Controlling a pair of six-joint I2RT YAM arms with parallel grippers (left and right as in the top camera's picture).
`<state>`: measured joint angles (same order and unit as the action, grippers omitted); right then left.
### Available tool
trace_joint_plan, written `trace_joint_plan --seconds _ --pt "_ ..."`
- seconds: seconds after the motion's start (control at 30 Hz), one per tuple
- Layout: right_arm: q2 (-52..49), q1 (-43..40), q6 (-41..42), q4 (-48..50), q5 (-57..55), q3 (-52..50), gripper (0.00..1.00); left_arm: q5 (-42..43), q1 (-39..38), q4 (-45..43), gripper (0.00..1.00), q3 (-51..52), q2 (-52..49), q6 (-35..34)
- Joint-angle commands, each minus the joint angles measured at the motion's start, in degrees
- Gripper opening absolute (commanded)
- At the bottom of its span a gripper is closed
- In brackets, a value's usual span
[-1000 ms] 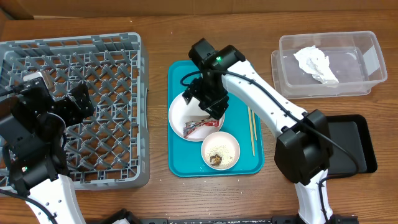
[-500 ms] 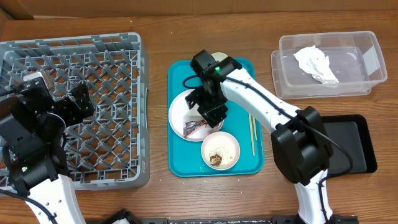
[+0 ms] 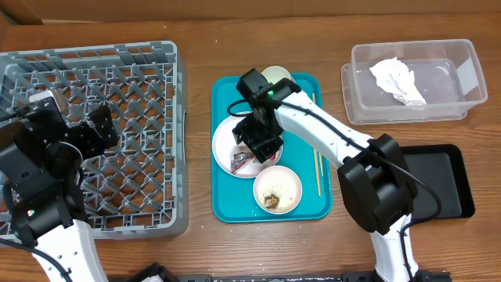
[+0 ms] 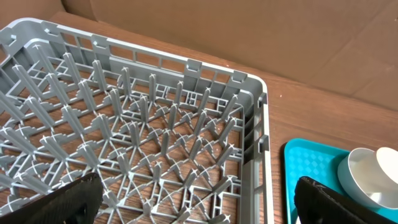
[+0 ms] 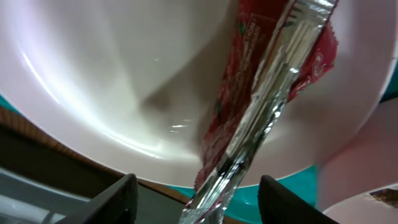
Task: Sort waste into correct bins and load items into the dishwasher
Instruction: 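Move the right gripper to the plate and grasp the red wrapper, then carry the red wrapper to the clear bin and release it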
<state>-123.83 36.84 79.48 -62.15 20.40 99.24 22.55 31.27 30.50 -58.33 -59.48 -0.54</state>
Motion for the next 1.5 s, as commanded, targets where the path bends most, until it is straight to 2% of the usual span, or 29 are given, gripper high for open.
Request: trace_joint_plan --seconds 0.0,0.07,0.17,0.3,0.4,0.6,0.8,0.9,1.1,1.2,1.23,1.37,1.47 --pt "0.3 0.2 0.3 0.4 0.3 -2.2 0.63 1.0 0.2 -0.1 1.00 -0.9 -0.3 -0.9" --pt "0.3 0.2 0.5 0.6 0.5 -2.7 0.62 1.0 0.2 -0.1 1.00 -0.9 -0.3 -0.9" --pt "0.3 0.2 1.6 0.8 1.0 -3.1 0.54 1.0 0.2 -0.1 1.00 -0.9 -0.3 -0.9" --pt "0.3 -0.1 1.5 2.3 2.1 -3.1 0.23 1.0 0.2 -0.1 1.00 -0.9 -0.3 -0.9" --pt "0.3 -0.5 -0.3 3.7 4.1 -3.1 0.04 1.0 0.2 -0.1 1.00 -0.9 -0.3 -0.9" --pt "0.3 -1.0 -6.2 5.3 7.7 -1.2 0.04 1.0 0.2 -0.1 1.00 -0.9 -0.3 -0.9" --pt "2.9 -1.0 -14.1 5.1 7.0 4.9 0.04 1.0 0.2 -0.1 1.00 -0.9 -0.3 -0.9" --pt "5.6 -1.0 -17.2 5.0 -2.2 8.6 0.04 1.0 0.2 -0.1 1.00 -0.9 -0.3 -0.9" --pt "13.4 -2.6 -18.8 5.4 -30.0 11.2 0.04 1.0 0.2 -0.1 1.00 -0.9 -0.3 -0.9" --pt "16.5 -6.2 -19.7 5.7 -38.8 11.2 0.17 1.0 0.2 -0.1 1.00 -0.9 -0.3 -0.9" --pt "17.4 -8.2 -19.7 5.7 -40.7 11.2 0.19 1.0 0.2 -0.1 1.00 -0.9 -0.3 -0.9" --pt "18.2 -17.8 -19.7 5.9 -41.6 11.2 0.20 1.0 0.2 -0.1 1.00 -0.9 -0.3 -0.9" --pt "17.5 -26.4 -19.7 6.0 -38.4 11.1 0.13 1.0 0.2 -0.1 1.00 -0.9 -0.3 -0.9"
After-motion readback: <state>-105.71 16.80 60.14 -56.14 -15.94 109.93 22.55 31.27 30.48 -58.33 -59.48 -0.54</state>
